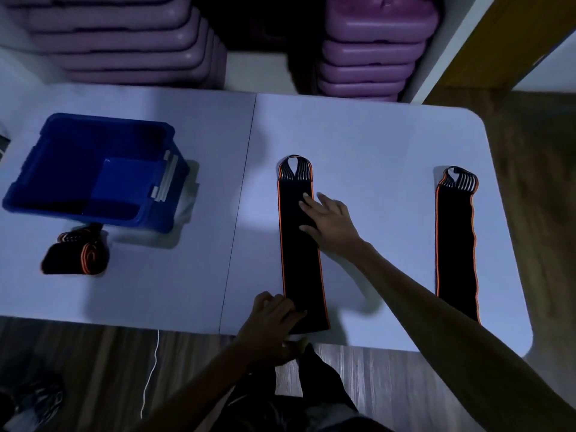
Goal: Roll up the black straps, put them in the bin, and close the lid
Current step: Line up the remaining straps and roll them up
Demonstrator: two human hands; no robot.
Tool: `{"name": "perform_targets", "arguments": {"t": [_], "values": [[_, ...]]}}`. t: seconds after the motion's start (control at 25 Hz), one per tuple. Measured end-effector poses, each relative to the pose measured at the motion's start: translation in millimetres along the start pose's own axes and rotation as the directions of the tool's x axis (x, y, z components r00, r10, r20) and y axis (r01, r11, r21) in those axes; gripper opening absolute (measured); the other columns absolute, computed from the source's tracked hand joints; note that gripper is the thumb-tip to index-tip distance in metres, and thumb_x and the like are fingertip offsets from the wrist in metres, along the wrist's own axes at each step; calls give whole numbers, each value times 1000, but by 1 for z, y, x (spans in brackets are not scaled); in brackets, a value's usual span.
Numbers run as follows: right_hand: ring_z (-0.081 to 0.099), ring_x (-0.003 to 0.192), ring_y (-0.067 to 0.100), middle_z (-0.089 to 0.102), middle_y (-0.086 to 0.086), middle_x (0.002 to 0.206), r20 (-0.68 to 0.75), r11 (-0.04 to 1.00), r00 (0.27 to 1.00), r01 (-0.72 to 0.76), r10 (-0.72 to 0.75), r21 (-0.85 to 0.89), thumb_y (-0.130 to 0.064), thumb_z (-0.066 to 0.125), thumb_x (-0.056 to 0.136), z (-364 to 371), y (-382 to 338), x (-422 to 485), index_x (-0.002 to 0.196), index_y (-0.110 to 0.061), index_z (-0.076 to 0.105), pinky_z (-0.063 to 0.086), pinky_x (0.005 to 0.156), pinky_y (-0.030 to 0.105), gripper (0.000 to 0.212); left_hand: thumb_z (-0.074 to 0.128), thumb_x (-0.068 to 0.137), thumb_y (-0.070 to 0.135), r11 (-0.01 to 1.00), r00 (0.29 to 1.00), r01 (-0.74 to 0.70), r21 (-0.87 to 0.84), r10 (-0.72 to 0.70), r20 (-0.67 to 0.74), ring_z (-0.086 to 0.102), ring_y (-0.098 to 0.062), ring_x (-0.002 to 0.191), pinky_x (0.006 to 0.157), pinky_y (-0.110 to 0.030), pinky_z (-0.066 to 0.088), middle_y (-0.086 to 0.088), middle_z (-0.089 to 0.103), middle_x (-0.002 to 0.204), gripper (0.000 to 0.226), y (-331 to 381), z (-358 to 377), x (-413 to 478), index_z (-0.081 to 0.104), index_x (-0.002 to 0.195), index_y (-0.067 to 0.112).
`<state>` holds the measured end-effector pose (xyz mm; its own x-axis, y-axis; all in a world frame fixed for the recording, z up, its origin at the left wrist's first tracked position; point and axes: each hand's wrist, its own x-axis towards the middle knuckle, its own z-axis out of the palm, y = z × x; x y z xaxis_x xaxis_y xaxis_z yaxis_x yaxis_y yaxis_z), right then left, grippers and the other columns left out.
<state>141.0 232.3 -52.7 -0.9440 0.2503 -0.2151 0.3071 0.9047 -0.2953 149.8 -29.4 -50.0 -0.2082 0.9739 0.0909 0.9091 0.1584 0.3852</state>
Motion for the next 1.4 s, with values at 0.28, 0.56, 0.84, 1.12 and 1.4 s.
{"name": "perform_targets", "arguments": {"t": [0.28,0.56,0.84,1.12,1.4], "values": [[40,135,18,51,-2,142,-341,936,910,-118,236,332,-39,44,95,-40,29,-44,132,-25,54,20,104,31,41,55,85,34,996,977,81,-41,-88,-195,50,-14,87,84,-35,26,0,60,84,19,-8,-14,56,68,91,21],[64,104,28,69,7,111,-288,626,578,-556,764,546,-38,52,90,-54,125,-175,111,-17,64,51,87,47,33,45,85,31,917,990,126,-378,-142,-16,60,-16,95,83,-33,40,2,67,94,29,65,3,219,69,97,20],[61,100,30,59,15,115,89,214,337,-759,937,615,-41,61,86,8,121,-279,125,-11,52,51,81,40,50,35,99,36,990,919,-118,-73,137,371,19,-21,143,108,-47,27,-4,19,157,49,118,56,318,29,144,18],[61,90,30,63,9,100,-120,553,564,-707,817,441,-48,54,84,26,74,-248,122,-13,55,49,69,40,51,21,86,65,934,900,-286,212,186,395,29,-20,141,103,-53,25,-3,30,154,71,75,66,305,36,141,24],[64,90,24,69,1,95,-179,765,758,-558,628,322,-64,42,81,11,52,-177,103,-16,64,46,74,37,57,3,78,75,955,936,-129,266,29,351,12,-19,146,104,-47,3,-4,18,157,89,-7,13,249,26,146,22]]}}
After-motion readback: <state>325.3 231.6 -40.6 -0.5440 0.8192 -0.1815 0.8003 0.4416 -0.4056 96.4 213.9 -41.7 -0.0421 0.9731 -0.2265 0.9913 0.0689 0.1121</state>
